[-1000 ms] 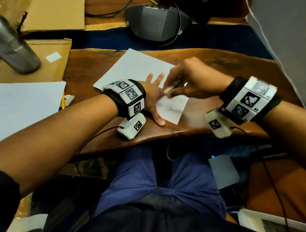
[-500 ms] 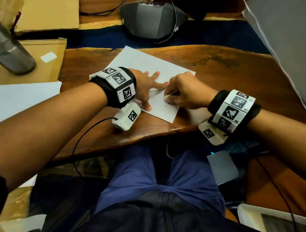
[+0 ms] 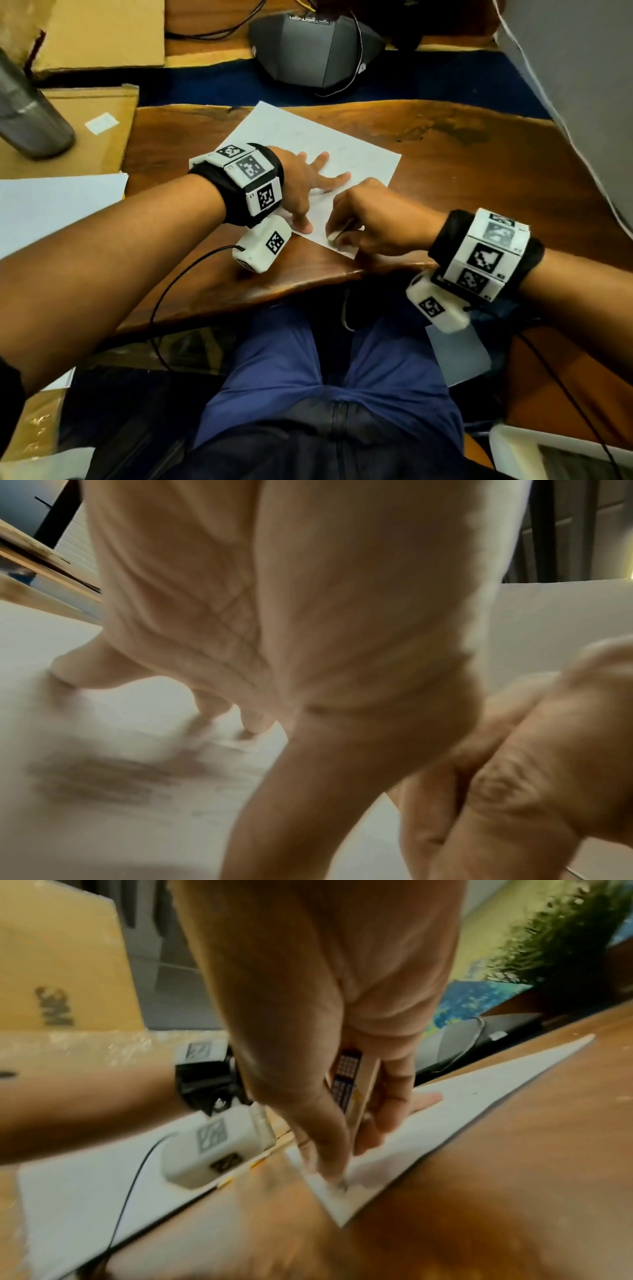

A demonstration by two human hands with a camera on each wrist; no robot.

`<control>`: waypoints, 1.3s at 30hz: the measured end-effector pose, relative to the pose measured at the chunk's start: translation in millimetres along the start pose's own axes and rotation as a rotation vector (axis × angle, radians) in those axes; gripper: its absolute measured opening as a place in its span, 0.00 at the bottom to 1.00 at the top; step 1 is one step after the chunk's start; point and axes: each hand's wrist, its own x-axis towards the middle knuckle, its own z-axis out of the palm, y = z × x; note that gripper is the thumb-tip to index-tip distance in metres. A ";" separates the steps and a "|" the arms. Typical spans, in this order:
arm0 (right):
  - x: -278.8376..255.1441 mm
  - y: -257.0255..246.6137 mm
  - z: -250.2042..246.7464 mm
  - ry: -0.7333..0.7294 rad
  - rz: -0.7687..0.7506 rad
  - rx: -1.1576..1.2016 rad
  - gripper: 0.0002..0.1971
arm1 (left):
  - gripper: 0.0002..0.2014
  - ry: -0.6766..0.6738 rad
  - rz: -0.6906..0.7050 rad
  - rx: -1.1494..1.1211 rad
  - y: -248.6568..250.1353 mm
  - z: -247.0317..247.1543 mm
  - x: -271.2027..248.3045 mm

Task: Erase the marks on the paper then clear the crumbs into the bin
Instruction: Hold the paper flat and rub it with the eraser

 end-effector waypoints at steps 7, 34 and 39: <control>24.7 75.8 -53.2 0.133 0.252 -0.123 0.08 | 0.55 0.054 0.077 -0.069 -13.5 8.1 -1.4; 41.8 98.6 -57.9 0.011 0.345 -0.144 0.12 | 0.56 0.303 0.015 -0.358 72.9 28.4 -7.4; 45.0 102.8 -59.8 -0.002 0.357 -0.095 0.15 | 0.60 0.217 -0.182 -0.399 48.8 22.1 15.1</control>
